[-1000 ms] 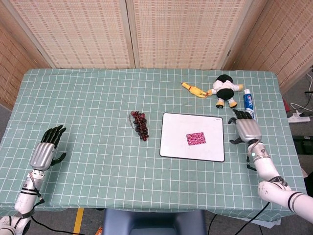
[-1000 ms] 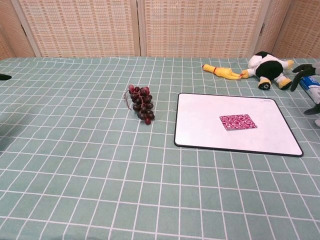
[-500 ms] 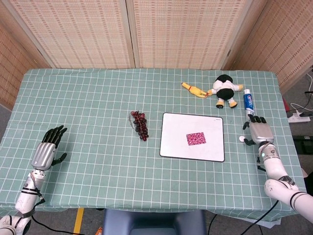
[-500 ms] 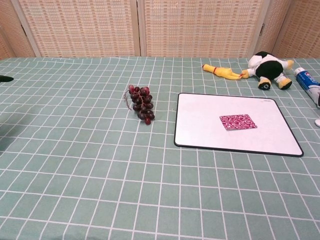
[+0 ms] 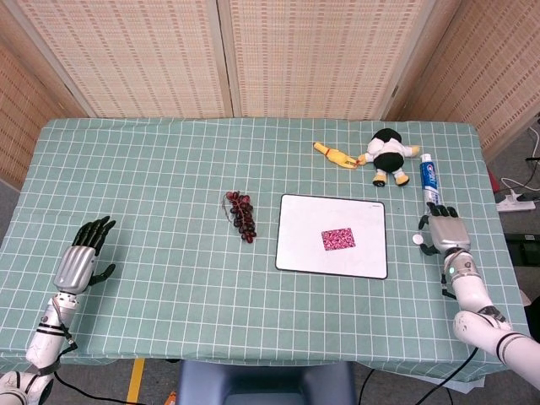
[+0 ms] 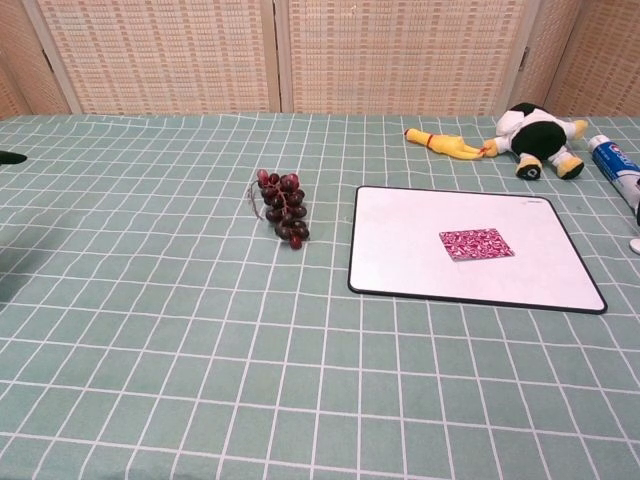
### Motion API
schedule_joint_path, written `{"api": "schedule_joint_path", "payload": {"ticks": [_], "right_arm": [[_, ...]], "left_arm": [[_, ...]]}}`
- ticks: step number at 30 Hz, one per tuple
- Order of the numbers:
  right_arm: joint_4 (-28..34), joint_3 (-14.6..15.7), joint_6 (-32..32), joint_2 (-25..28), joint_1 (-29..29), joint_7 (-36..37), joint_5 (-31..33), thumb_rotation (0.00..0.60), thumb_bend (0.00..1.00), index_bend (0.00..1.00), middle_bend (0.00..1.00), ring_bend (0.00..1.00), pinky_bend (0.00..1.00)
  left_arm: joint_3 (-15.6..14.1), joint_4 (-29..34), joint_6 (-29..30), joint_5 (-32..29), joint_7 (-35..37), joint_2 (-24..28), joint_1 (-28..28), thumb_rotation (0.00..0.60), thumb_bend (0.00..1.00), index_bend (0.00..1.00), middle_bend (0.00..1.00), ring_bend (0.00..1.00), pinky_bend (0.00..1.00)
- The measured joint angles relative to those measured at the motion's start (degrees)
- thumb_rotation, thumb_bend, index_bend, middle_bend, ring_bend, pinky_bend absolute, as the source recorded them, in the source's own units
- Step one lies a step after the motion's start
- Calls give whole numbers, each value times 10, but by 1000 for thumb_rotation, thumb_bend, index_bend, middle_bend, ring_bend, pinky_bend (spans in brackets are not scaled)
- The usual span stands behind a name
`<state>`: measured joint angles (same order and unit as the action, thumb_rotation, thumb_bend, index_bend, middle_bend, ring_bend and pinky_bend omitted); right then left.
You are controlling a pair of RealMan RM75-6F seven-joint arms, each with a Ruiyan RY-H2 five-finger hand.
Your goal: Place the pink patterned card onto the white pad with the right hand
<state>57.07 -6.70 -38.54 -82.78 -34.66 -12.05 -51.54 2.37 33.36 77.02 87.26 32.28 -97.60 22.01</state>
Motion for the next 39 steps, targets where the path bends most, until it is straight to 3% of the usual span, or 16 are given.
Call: {"api": "schedule_joint_path", "payload": {"ticks": [39], "right_arm": [[-52, -9, 31, -39, -7, -7, 4, 600, 342, 415, 0, 0, 0]], "left_arm": [[2, 2, -3, -3, 5, 2, 0, 600, 241, 0, 0, 0, 0]]}}
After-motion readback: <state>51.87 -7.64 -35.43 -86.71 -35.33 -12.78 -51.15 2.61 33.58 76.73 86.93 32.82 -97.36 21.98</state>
